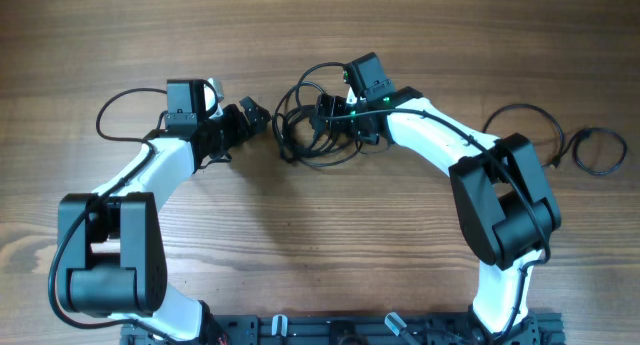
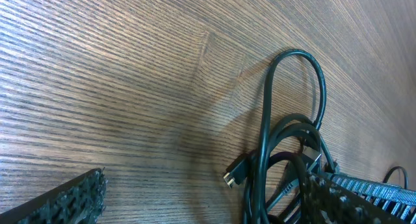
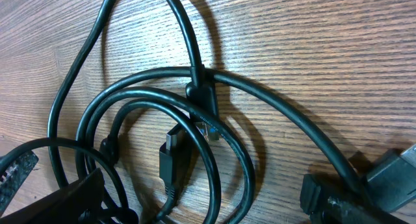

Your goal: Untangle cables

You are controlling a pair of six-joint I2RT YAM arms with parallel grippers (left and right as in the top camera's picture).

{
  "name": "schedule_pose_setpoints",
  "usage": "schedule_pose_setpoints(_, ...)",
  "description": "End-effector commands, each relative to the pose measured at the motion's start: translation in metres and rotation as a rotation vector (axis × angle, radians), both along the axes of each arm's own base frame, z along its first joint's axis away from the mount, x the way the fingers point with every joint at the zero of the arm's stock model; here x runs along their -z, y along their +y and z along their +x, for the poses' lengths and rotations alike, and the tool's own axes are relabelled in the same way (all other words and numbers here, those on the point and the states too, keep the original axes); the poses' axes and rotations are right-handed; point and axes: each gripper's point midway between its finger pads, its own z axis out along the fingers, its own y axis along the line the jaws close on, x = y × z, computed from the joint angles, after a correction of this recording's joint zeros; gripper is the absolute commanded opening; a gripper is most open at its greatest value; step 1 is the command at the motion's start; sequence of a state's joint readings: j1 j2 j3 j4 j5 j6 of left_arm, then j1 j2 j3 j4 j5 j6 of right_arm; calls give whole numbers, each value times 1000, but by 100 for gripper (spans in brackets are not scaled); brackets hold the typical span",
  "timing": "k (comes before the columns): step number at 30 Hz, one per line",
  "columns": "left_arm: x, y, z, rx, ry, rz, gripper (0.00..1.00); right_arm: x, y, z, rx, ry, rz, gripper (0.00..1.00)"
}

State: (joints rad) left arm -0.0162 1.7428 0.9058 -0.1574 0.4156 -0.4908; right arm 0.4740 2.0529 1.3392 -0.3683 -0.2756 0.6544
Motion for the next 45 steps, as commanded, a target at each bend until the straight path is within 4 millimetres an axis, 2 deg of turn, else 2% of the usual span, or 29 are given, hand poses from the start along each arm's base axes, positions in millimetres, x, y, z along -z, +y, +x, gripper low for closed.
schedule_pose_setpoints(1, -3, 5, 0, -9, -10, 10, 100, 17, -9, -1, 21, 22, -38, 100)
schedule_pose_setpoints(13, -3, 5, 0, -9, -10, 10, 100, 17, -9, -1, 22, 22, -39, 100)
schedule_pose_setpoints(19, -3, 5, 0, -9, -10, 10, 100, 16, -1, -4, 4, 14, -35, 100)
schedule_pose_setpoints(45, -3, 5, 0, -9, -11, 10, 100, 16, -1, -3, 5, 6, -34, 100)
